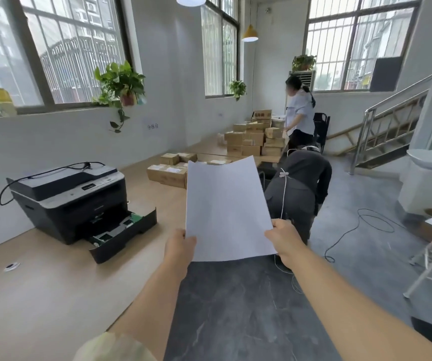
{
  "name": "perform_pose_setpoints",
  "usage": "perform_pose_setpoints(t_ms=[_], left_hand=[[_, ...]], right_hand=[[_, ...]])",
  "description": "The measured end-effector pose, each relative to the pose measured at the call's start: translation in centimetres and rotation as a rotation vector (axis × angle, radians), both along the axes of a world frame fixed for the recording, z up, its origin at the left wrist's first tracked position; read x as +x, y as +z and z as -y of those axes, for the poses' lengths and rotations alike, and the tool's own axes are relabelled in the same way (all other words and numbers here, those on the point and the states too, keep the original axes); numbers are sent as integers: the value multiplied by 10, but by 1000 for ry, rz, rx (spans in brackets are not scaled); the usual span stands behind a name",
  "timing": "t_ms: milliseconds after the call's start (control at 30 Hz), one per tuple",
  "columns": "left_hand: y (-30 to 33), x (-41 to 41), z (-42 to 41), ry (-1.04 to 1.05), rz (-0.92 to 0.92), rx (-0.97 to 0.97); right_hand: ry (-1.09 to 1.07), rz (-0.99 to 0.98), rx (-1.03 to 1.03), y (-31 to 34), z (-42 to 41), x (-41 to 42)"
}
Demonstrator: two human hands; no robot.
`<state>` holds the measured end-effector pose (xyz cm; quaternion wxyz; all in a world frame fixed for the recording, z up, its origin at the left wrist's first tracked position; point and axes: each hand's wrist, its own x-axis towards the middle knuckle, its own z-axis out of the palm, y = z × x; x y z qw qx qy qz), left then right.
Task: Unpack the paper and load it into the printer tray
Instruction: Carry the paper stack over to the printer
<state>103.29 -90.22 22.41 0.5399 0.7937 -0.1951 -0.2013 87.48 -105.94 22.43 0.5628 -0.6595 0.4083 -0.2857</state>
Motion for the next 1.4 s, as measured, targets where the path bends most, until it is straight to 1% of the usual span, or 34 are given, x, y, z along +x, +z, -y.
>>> perform_pose_setpoints(t_ms=[133, 300, 367, 533, 733, 967, 1067, 1233, 1400], left_hand=[[5, 33, 23, 41, -12, -41], [3, 81, 48, 121, -16, -30], [-2, 102, 64, 162, -14, -13], [-8, 146, 109, 229, -52, -49], [-8, 188, 148, 366, -76, -86], [-15, 244, 147, 515, -25, -32], [-23, 270, 146, 560, -17, 3], [-25, 325, 139, 631, -31, -37], [-26, 385, 124, 678, 34, 3]], right_hand=[[39, -8, -1, 2, 30, 42], [103, -13, 7, -1, 64, 100], [131, -19, 5, -1, 83, 123], [205, -37, 6, 1, 136, 176], [360, -41, -28, 9, 192, 249], [546, -47, 1, -2, 203, 338], [577, -51, 21, -11, 205, 372], [613, -20, 23, -20, 202, 444], [688, -9, 29, -20, 192, 518]])
